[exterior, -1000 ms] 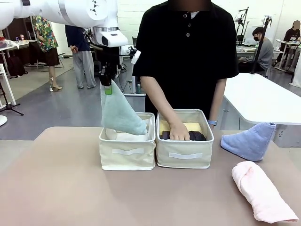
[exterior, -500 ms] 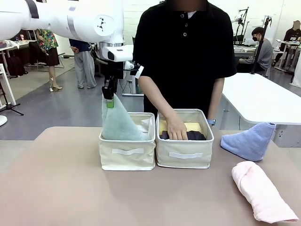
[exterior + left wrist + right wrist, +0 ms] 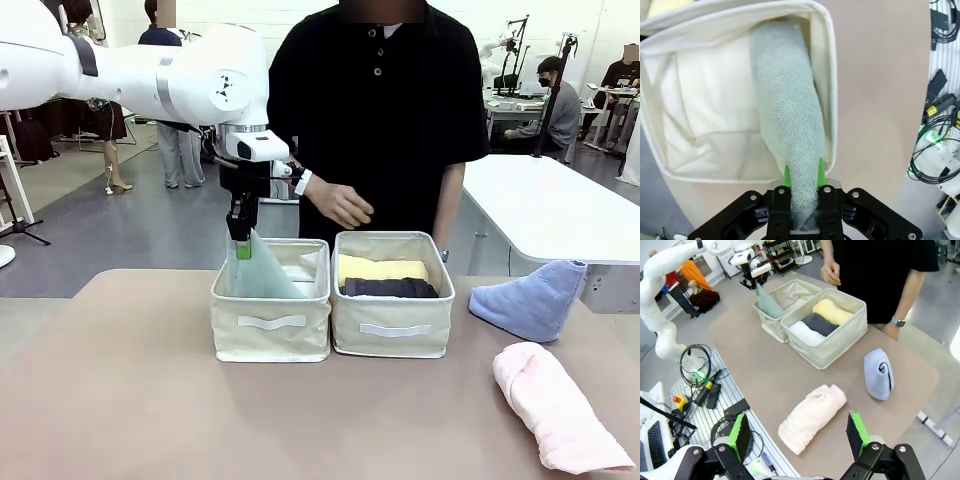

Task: Sort the towels based on their folding style.
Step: Pick up one triangle-folded towel and place it in the left Fabric basket.

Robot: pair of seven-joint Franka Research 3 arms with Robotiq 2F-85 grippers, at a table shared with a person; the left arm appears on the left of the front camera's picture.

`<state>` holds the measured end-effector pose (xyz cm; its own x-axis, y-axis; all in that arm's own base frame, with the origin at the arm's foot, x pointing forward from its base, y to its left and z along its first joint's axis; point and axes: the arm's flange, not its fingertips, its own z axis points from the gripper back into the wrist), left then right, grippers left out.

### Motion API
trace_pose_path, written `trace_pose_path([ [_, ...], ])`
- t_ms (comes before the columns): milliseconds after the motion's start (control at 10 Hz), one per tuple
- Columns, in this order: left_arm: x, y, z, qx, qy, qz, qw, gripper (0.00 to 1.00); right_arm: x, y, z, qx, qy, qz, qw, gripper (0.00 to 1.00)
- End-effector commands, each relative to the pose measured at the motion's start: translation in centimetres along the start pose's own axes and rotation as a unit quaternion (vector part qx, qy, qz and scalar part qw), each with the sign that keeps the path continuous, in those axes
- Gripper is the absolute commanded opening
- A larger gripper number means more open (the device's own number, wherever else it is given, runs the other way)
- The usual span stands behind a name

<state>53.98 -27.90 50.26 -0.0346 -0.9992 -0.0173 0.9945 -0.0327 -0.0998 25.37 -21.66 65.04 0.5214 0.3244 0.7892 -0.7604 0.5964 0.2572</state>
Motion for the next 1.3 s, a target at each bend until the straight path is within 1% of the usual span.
trace_pose_path([
  [0, -0.1, 0.4, -1.7, -0.047, -0.012, 0.000, 0.999, 0.18, 0.1, -0.1, 0.1, 0.008, -0.013, 0.007, 1.000, 1.00],
  [400, 0.5, 1.0, -4.2, -0.080, 0.005, 0.000, 0.997, 0.18, 0.1, -0.1, 0.1, 0.008, -0.013, 0.007, 1.000, 1.00],
  [500, 0.5, 1.1, -4.6, -0.086, 0.008, 0.001, 0.996, 0.24, 0.1, -0.1, 0.1, 0.008, -0.013, 0.007, 1.000, 1.00],
  [600, 0.6, 1.1, -4.5, -0.084, 0.004, -0.003, 0.996, 0.78, 0.1, -0.1, 0.1, 0.008, -0.013, 0.007, 1.000, 1.00],
  [700, 0.5, 1.1, -4.5, -0.084, 0.002, -0.004, 0.996, 0.84, 0.1, -0.1, 0.1, 0.008, -0.013, 0.007, 1.000, 1.00],
  [800, 0.5, 1.1, -4.5, -0.085, 0.003, -0.005, 0.996, 1.00, 0.1, -0.1, 0.1, 0.008, -0.013, 0.007, 1.000, 1.00],
  [1200, 0.5, 1.1, -4.4, -0.087, 0.001, -0.006, 0.996, 1.00, 0.1, -0.1, 0.1, 0.008, -0.013, 0.007, 1.000, 1.00],
])
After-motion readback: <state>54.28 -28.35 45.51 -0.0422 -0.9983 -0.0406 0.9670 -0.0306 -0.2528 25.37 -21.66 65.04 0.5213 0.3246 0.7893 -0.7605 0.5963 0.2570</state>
